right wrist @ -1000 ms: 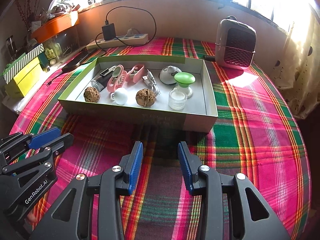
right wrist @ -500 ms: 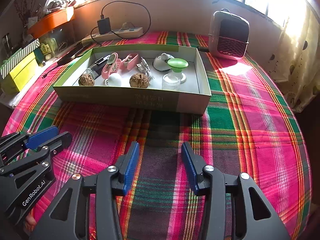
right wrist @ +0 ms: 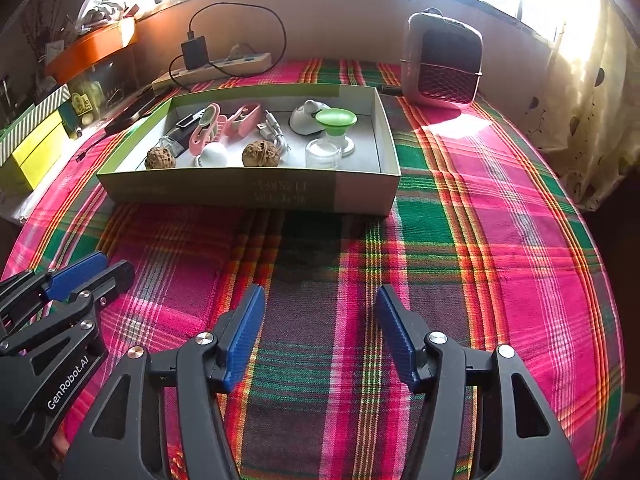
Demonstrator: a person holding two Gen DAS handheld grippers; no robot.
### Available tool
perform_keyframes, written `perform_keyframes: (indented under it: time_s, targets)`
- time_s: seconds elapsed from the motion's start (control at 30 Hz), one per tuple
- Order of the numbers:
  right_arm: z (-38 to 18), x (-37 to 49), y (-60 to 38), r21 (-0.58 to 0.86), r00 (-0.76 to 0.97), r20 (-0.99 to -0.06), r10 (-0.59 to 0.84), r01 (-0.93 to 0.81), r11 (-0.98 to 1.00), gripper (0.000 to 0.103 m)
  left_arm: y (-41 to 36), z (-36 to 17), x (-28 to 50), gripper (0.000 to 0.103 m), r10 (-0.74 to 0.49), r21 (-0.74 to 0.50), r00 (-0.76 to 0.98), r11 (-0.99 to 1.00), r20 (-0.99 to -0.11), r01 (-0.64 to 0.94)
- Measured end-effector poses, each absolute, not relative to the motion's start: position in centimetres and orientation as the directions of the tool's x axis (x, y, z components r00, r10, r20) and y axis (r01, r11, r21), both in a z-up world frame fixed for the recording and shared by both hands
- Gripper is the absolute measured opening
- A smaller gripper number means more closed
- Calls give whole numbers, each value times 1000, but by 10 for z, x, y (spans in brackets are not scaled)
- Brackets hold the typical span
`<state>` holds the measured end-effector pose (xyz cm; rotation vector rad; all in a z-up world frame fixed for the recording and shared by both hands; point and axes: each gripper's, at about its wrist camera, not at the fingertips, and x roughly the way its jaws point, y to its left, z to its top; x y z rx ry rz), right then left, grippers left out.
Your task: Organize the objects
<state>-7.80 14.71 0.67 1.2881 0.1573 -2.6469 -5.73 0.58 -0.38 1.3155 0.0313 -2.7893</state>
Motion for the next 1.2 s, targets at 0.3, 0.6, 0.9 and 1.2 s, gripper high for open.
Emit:
perform_keyframes:
  time_s: [0.3, 0.6, 0.9, 1.2]
  targets:
    - [7, -79, 147, -10, -602, -788, -126, 218, -976, 61, 6, -4, -57, 26, -48, 11, -635, -998, -771, 61]
    - [6, -79, 147, -9, -602, -788, -127, 218, -976, 62, 5, -4, -58, 26, -56, 16, -633, -997, -772, 70]
    - [6, -79, 147, -10, -602, -788, -127, 218, -976, 62, 7, -4, -58, 26, -64, 19, -632, -997, -772, 78]
    - [6, -79, 147, -10, -602, -789, -126, 218, -976, 63, 7, -4, -58, 26, -63, 18, -633, -997, -772, 78]
